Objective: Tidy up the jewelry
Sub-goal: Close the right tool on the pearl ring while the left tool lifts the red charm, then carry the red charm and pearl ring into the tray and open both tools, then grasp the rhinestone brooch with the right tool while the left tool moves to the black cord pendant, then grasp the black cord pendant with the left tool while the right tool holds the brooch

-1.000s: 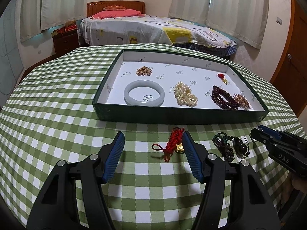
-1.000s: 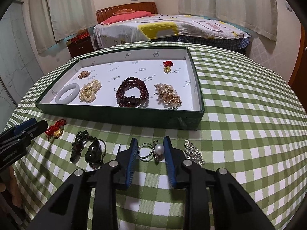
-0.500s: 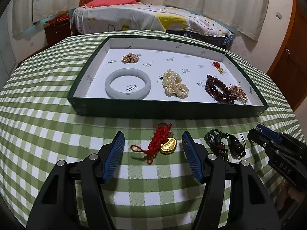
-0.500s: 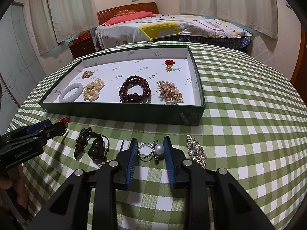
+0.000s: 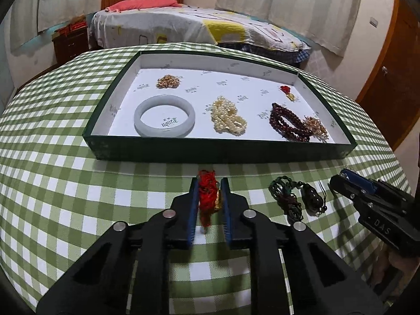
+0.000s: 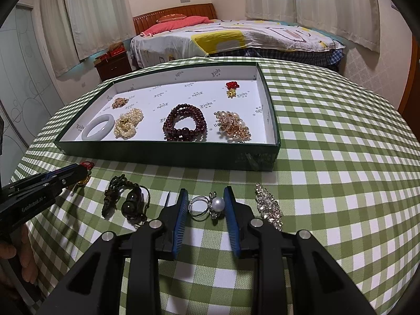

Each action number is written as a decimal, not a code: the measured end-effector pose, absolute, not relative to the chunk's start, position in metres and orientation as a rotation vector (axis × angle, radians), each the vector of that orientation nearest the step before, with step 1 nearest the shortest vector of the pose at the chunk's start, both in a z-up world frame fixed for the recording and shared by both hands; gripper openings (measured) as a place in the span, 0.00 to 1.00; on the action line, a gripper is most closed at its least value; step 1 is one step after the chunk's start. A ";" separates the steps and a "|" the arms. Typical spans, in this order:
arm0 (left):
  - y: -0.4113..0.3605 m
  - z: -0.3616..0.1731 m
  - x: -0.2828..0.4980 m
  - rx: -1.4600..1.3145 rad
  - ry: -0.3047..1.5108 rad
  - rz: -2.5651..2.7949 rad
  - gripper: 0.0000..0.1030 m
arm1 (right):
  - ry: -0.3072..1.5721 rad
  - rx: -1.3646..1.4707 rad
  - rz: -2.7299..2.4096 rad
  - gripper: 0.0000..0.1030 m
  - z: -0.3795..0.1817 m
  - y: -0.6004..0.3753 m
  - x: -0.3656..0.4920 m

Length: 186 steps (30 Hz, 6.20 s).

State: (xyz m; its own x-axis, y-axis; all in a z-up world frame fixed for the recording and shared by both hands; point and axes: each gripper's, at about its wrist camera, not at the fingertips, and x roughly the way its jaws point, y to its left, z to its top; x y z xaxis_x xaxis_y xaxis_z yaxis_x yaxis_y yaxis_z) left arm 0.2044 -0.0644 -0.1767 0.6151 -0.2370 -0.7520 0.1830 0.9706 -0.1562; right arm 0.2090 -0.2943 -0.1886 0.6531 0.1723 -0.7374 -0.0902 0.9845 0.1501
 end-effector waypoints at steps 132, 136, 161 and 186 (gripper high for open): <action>-0.075 -0.151 0.194 -0.054 0.834 -0.178 0.53 | 0.860 0.079 0.056 0.36 -0.191 -0.330 0.206; -0.082 -0.151 0.192 -0.040 0.834 -0.191 0.53 | 0.854 0.054 0.059 0.18 -0.191 -0.325 0.203; -0.125 -0.169 0.189 0.024 0.888 -0.296 0.53 | 0.850 0.066 0.108 0.14 -0.190 -0.314 0.196; -0.113 -0.151 0.183 0.009 0.825 -0.351 0.09 | 0.835 0.069 0.118 0.14 -0.183 -0.309 0.194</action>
State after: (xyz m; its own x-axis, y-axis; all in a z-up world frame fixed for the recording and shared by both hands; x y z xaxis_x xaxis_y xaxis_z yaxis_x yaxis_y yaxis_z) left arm 0.1831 -0.1131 -0.1509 0.6242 -0.3024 -0.7204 0.3096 0.9423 -0.1272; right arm 0.1937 -0.3091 -0.1834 0.6651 0.1320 -0.7350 -0.0776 0.9911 0.1078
